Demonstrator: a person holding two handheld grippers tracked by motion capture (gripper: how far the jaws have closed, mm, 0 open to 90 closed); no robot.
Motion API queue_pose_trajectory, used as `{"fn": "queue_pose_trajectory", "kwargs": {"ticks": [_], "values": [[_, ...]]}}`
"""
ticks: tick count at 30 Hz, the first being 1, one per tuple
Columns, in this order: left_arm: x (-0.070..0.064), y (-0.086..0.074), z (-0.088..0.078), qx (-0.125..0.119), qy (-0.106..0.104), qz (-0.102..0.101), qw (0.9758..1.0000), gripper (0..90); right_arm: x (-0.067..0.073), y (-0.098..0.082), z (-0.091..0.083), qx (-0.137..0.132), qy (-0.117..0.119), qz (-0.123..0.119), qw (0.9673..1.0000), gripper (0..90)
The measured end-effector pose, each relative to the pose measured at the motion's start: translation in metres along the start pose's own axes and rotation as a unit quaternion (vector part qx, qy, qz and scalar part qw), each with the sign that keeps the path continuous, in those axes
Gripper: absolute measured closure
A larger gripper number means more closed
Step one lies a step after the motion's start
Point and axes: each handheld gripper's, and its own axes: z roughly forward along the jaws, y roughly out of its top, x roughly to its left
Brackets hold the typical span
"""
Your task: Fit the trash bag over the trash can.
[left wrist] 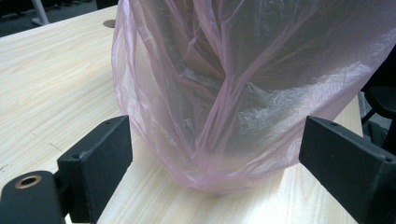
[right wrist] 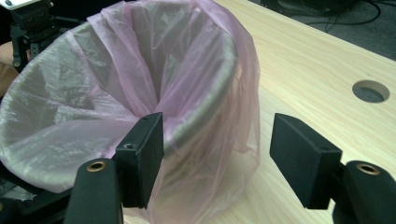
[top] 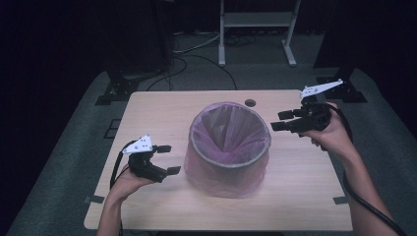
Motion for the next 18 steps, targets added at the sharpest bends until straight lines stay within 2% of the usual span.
{"fn": "queue_pose_trajectory", "kwargs": {"ticks": [9,18], "values": [[0.001,-0.002,-0.001,0.000,0.003,-0.005,1.0000,8.4,-0.010,-0.021,-0.001,-0.007,0.000,0.020,0.9998,33.8],[0.002,-0.003,-0.001,0.002,0.005,-0.007,1.0000,8.4,-0.023,-0.050,0.003,-0.017,0.007,0.046,0.9988,33.5]]}}
